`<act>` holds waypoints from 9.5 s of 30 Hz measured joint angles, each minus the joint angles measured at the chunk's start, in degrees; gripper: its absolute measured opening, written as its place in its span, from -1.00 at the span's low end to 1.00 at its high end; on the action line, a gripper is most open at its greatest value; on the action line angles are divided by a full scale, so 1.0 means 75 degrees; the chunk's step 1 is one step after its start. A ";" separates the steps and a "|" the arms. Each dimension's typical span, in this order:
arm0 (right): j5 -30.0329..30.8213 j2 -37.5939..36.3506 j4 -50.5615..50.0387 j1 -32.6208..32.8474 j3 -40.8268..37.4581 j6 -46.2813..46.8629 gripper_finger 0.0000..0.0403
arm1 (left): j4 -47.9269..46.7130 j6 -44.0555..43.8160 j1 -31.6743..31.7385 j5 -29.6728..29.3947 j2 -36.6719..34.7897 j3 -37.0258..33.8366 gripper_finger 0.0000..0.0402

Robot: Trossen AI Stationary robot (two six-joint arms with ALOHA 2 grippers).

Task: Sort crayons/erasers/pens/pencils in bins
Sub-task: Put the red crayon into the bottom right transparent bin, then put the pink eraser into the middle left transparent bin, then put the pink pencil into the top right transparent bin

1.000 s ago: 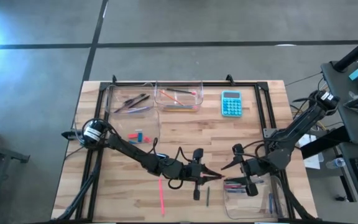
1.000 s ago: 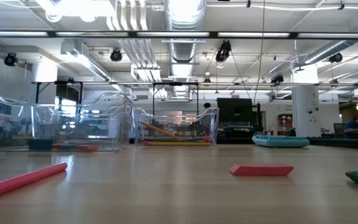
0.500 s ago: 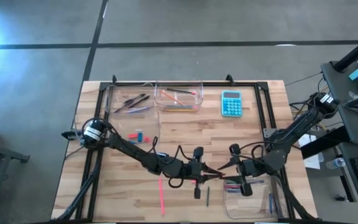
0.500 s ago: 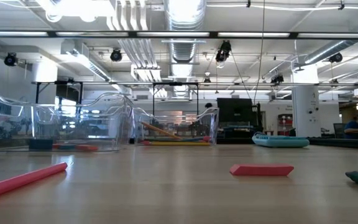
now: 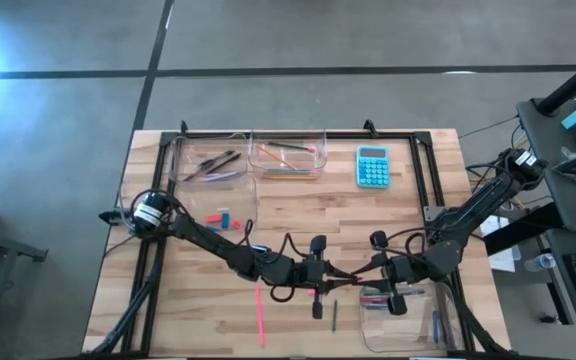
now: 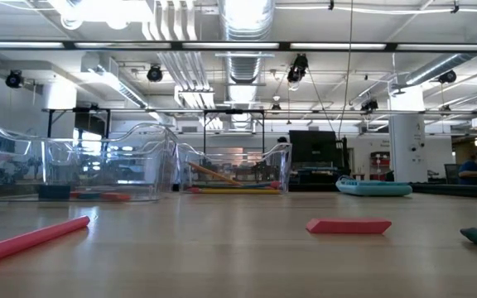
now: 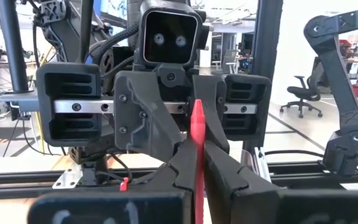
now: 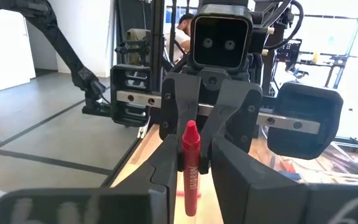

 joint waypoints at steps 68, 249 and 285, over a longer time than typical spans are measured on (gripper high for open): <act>-0.0031 -0.0635 -0.3798 0.1607 0.0050 0.5249 -0.58 | -0.3937 -0.1716 -0.0684 -0.0031 -0.0994 -0.0746 -0.08; 0.1204 -0.0632 -0.2235 0.1562 0.0085 0.1772 -0.39 | -0.9867 -0.8003 -0.2001 -0.0103 -0.1623 -0.1115 0.03; 0.1205 -0.0632 -0.2235 0.1563 0.0087 0.1903 -0.39 | -0.9873 -0.9968 -0.2081 0.0724 -0.0529 -0.1425 -0.09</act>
